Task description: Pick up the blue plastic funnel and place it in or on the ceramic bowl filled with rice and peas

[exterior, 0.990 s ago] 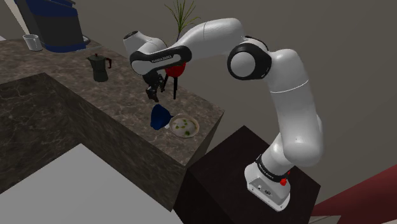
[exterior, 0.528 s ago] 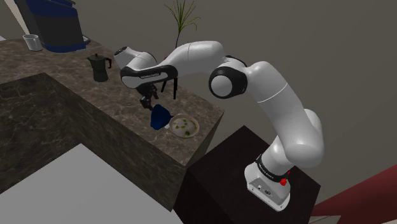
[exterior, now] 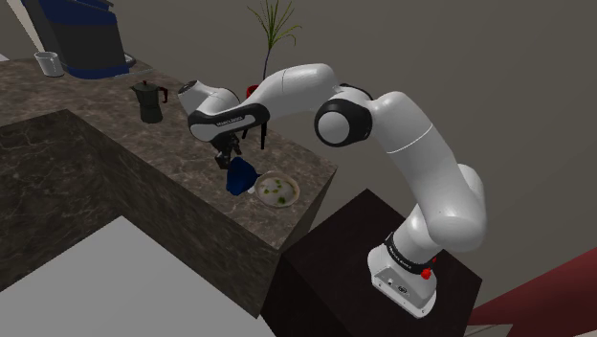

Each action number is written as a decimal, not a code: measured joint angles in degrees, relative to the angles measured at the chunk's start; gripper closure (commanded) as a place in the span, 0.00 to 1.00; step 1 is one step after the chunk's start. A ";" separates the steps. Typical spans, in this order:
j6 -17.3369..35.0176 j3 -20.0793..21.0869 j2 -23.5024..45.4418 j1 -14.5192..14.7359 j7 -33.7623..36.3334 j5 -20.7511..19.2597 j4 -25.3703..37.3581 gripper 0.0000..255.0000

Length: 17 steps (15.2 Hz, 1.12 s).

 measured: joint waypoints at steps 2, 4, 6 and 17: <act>0.15 0.00 -0.07 -0.02 0.04 -0.01 -0.21 0.00; 0.19 0.01 -0.08 -0.03 0.05 -0.02 -0.26 0.00; 0.19 0.01 -0.08 -0.02 0.05 -0.02 -0.26 1.00; -0.22 0.05 -0.75 -0.07 -0.08 0.03 -0.53 1.00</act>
